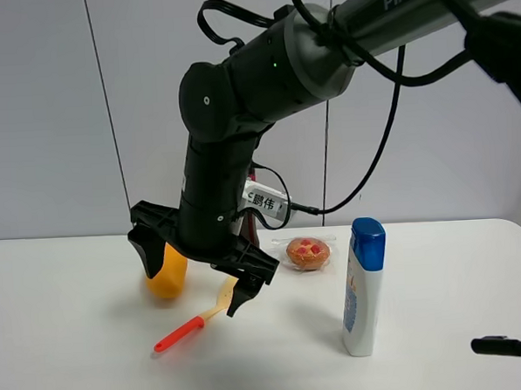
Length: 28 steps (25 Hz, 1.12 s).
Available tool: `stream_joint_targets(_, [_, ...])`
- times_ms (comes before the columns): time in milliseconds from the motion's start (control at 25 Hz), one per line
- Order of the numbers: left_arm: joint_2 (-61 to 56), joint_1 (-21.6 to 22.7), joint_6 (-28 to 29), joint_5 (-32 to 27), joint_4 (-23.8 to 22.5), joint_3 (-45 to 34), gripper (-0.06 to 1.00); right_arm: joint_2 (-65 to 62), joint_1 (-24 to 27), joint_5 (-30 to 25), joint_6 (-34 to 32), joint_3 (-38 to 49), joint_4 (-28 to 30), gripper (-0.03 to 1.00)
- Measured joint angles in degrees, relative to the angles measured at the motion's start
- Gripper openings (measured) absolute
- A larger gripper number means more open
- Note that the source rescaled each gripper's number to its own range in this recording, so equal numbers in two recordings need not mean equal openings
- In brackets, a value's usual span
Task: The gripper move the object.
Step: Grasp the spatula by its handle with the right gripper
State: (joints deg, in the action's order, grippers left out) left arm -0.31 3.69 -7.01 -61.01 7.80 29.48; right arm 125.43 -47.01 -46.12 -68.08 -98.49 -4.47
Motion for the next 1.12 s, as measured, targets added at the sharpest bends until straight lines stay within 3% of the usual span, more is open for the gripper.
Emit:
stream_joint_targets(560, [0.0,0.0,-0.07,0.0,-0.07,0.0,1.0,1.91,0.7,-0.49,-2.62,-0.9,-1.2,1.0])
stream_joint_targets(920, [0.0,0.0,-0.07,0.0,-0.07,0.0,1.0,7.38,0.7,-4.97,-2.62,-10.86,-0.23,1.0])
stream_joint_targets(1120, [0.0,0.0,-0.01,0.0,-0.07,0.0,1.0,9.4,0.7,-6.78,-2.62,-11.63,0.14,1.0])
